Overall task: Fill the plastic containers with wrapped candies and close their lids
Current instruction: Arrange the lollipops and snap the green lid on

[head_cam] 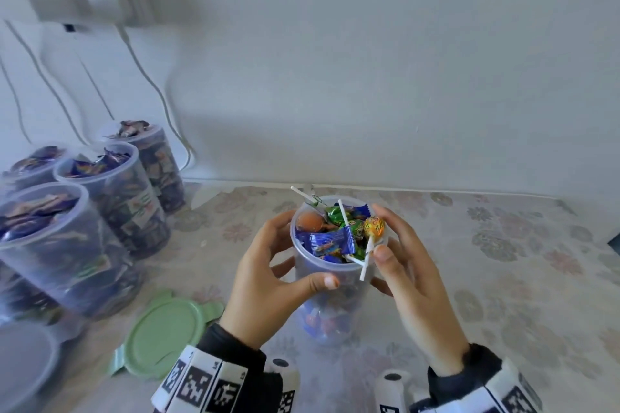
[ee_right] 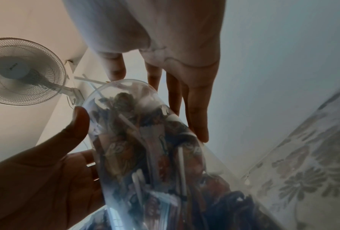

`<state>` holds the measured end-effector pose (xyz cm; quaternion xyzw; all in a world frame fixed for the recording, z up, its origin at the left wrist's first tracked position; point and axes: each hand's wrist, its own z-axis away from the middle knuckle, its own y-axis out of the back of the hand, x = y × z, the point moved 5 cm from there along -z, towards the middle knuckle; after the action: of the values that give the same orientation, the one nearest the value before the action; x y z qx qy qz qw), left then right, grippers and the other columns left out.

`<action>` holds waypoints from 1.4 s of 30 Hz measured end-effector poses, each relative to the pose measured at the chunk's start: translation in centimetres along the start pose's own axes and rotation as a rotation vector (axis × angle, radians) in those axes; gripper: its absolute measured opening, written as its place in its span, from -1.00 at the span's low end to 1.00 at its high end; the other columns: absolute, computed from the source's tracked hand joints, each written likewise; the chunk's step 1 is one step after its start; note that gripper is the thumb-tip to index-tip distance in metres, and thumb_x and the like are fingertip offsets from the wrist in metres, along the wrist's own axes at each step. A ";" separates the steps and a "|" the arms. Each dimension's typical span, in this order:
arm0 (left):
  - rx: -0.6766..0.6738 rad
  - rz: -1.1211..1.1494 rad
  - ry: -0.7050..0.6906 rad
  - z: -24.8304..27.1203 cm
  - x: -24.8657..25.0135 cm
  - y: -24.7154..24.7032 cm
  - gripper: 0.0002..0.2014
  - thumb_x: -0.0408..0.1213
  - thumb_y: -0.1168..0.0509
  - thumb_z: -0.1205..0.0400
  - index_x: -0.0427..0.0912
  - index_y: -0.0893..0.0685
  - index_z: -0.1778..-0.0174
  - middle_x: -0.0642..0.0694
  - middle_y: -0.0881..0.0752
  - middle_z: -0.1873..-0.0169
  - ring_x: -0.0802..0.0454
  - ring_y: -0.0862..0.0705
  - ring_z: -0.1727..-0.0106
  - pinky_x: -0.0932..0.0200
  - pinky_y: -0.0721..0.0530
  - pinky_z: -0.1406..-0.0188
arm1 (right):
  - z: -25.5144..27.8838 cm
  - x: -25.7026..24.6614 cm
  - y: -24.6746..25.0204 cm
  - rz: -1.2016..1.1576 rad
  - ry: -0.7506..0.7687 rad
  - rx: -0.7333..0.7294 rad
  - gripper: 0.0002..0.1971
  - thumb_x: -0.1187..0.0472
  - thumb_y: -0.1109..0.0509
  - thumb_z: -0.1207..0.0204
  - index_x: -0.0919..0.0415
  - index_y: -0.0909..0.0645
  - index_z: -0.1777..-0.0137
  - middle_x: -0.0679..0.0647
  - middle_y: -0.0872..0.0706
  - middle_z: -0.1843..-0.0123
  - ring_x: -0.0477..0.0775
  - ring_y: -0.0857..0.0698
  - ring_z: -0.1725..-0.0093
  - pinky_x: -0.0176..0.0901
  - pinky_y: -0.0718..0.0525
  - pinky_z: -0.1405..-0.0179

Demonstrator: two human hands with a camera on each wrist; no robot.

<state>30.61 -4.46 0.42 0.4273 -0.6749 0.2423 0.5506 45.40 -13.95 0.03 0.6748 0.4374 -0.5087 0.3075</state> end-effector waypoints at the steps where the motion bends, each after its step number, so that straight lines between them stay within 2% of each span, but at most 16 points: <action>1: 0.001 0.001 0.008 0.2 0.0 0.8 -0.12 0.32 -0.57 0.00 0.18 -0.50 -0.25 0.24 -0.71 -0.12 0.23 -0.66 -0.19 0.22 -0.68 -0.06 | 0.1 0.0 -0.8 -0.008 -0.012 -0.005 -0.38 -0.35 -0.39 -0.33 -0.22 -0.47 -0.40 -0.08 -0.71 -0.26 -0.03 -0.71 -0.23 -0.18 -0.68 -0.14; 4: -0.007 -0.001 0.026 0.8 0.0 2.9 -0.09 0.31 -0.58 0.01 0.14 -0.51 -0.27 0.20 -0.72 -0.13 0.19 -0.66 -0.21 0.02 -0.67 -0.12 | 0.6 -0.1 -3.0 -0.020 -0.022 -0.009 -0.38 -0.41 -0.40 -0.28 -0.30 -0.48 -0.36 -0.04 -0.71 -0.28 -0.01 -0.71 -0.23 -0.10 -0.68 -0.17; 9: -0.025 0.006 0.048 1.7 -0.2 5.6 -0.07 0.28 -0.60 0.00 0.08 -0.53 -0.29 0.14 -0.72 -0.14 0.15 -0.66 -0.23 -0.12 -0.67 -0.18 | 1.3 -0.5 -5.6 -0.033 -0.035 -0.008 -0.39 -0.43 -0.43 -0.21 -0.35 -0.52 -0.29 -0.03 -0.74 -0.19 -0.02 -0.74 -0.18 -0.19 -0.69 -0.08; 13: -0.072 0.041 0.061 1.9 -0.7 6.8 -0.10 0.23 -0.62 -0.02 0.06 -0.53 -0.29 0.11 -0.71 -0.16 0.13 -0.65 -0.25 -0.17 -0.64 -0.22 | 1.9 -1.0 -6.8 0.004 -0.015 -0.017 -0.40 -0.41 -0.44 -0.23 -0.32 -0.52 -0.28 -0.05 -0.73 -0.22 0.00 -0.73 -0.20 -0.16 -0.69 -0.12; 16: -0.136 0.039 0.062 1.7 -1.0 7.3 -0.13 0.19 -0.62 -0.07 0.09 -0.51 -0.31 0.10 -0.70 -0.18 0.13 -0.64 -0.27 -0.16 -0.63 -0.25 | 2.2 -1.6 -7.2 0.058 0.024 -0.027 -0.46 -0.29 -0.46 -0.30 -0.26 -0.50 -0.29 -0.08 -0.71 -0.25 -0.01 -0.71 -0.22 -0.27 -0.66 -0.10; 19: -0.201 0.036 0.062 1.2 -1.2 7.7 -0.12 0.21 -0.61 -0.08 0.11 -0.50 -0.33 0.10 -0.70 -0.20 0.11 -0.64 -0.27 -0.10 -0.64 -0.25 | 2.0 -2.9 -7.3 0.285 0.129 -0.032 -0.56 -0.18 -0.38 -0.42 -0.27 -0.50 -0.32 -0.17 -0.56 -0.43 -0.07 -0.52 -0.45 -0.16 -0.51 -0.37; 21: -0.233 0.051 0.065 0.8 -1.3 7.8 -0.11 0.21 -0.61 -0.08 0.09 -0.50 -0.34 0.08 -0.69 -0.21 0.09 -0.64 -0.28 -0.11 -0.64 -0.25 | 1.6 -3.7 -7.2 0.483 0.200 -0.054 -0.66 -0.18 -0.36 -0.45 -0.25 -0.61 -0.22 -0.28 -0.46 -0.50 -0.20 -0.38 -0.53 -0.35 -0.35 -0.44; 23: -0.261 0.064 0.067 0.4 -1.5 7.9 -0.10 0.20 -0.62 -0.08 0.09 -0.49 -0.35 0.07 -0.69 -0.22 0.07 -0.64 -0.28 -0.15 -0.63 -0.26 | 1.0 -4.2 -7.1 0.561 0.185 -0.084 -0.75 -0.20 -0.38 -0.40 -0.23 -0.68 -0.05 -0.38 -0.44 -0.47 -0.29 -0.38 -0.50 -0.47 -0.32 -0.40; 25: -0.291 0.077 0.068 0.2 -1.7 8.0 -0.09 0.21 -0.62 -0.08 0.08 -0.49 -0.35 0.06 -0.69 -0.22 0.07 -0.64 -0.29 -0.17 -0.62 -0.27 | 0.6 -4.5 -7.2 0.571 0.177 -0.101 -0.81 -0.18 -0.40 -0.38 -0.17 -0.67 0.08 -0.40 -0.45 -0.44 -0.28 -0.41 -0.48 -0.47 -0.34 -0.37; 28: -0.314 0.092 0.070 -0.1 -2.0 8.0 -0.10 0.25 -0.60 -0.06 0.12 -0.49 -0.33 0.09 -0.69 -0.21 0.10 -0.64 -0.28 -0.16 -0.62 -0.27 | 0.2 -4.4 -7.4 0.563 0.144 -0.159 -0.78 -0.21 -0.39 -0.40 -0.12 -0.64 0.12 -0.42 -0.47 -0.41 -0.27 -0.39 -0.50 -0.49 -0.32 -0.36; 31: -0.328 0.109 0.067 -0.1 -2.1 8.0 -0.12 0.28 -0.59 -0.05 0.15 -0.49 -0.29 0.13 -0.69 -0.19 0.13 -0.64 -0.27 -0.17 -0.61 -0.28 | 0.3 -4.2 -7.4 0.594 0.093 -0.197 -0.69 -0.32 -0.38 -0.35 -0.17 -0.67 0.04 -0.34 -0.52 -0.39 -0.20 -0.44 -0.47 -0.21 -0.36 -0.42; 34: -0.334 0.132 0.065 -0.2 -2.2 7.9 -0.12 0.27 -0.59 -0.04 0.15 -0.49 -0.30 0.14 -0.69 -0.19 0.13 -0.63 -0.27 -0.16 -0.59 -0.30 | 0.5 -4.9 -7.1 0.656 0.112 -0.122 -0.69 -0.34 -0.38 -0.34 -0.20 -0.70 0.06 -0.27 -0.58 -0.22 -0.07 -0.53 -0.35 -0.05 -0.38 -0.38; 38: -0.347 0.133 0.057 -0.4 -2.5 7.9 -0.20 0.04 -0.60 -0.12 0.11 -0.49 -0.31 0.14 -0.69 -0.19 0.13 -0.63 -0.27 -0.21 -0.56 -0.33 | 0.0 -5.3 -7.2 0.667 0.093 -0.134 -0.66 -0.36 -0.37 -0.33 -0.21 -0.73 0.06 -0.19 -0.61 -0.11 -0.04 -0.57 -0.28 -0.22 -0.41 -0.35; 42: -0.378 0.137 0.050 -0.6 -2.7 8.0 -0.21 0.06 -0.59 -0.13 0.16 -0.49 -0.31 0.19 -0.68 -0.19 0.16 -0.63 -0.27 -0.16 -0.57 -0.34 | -0.6 -5.7 -7.4 0.569 0.105 -0.140 -0.74 -0.27 -0.42 -0.36 -0.16 -0.76 0.12 -0.12 -0.70 0.04 -0.03 -0.66 -0.09 -0.37 -0.48 -0.20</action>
<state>24.27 0.99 -0.79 0.2632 -0.7220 0.1588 0.6198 38.42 -11.89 5.87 0.7727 0.2802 -0.3351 0.4605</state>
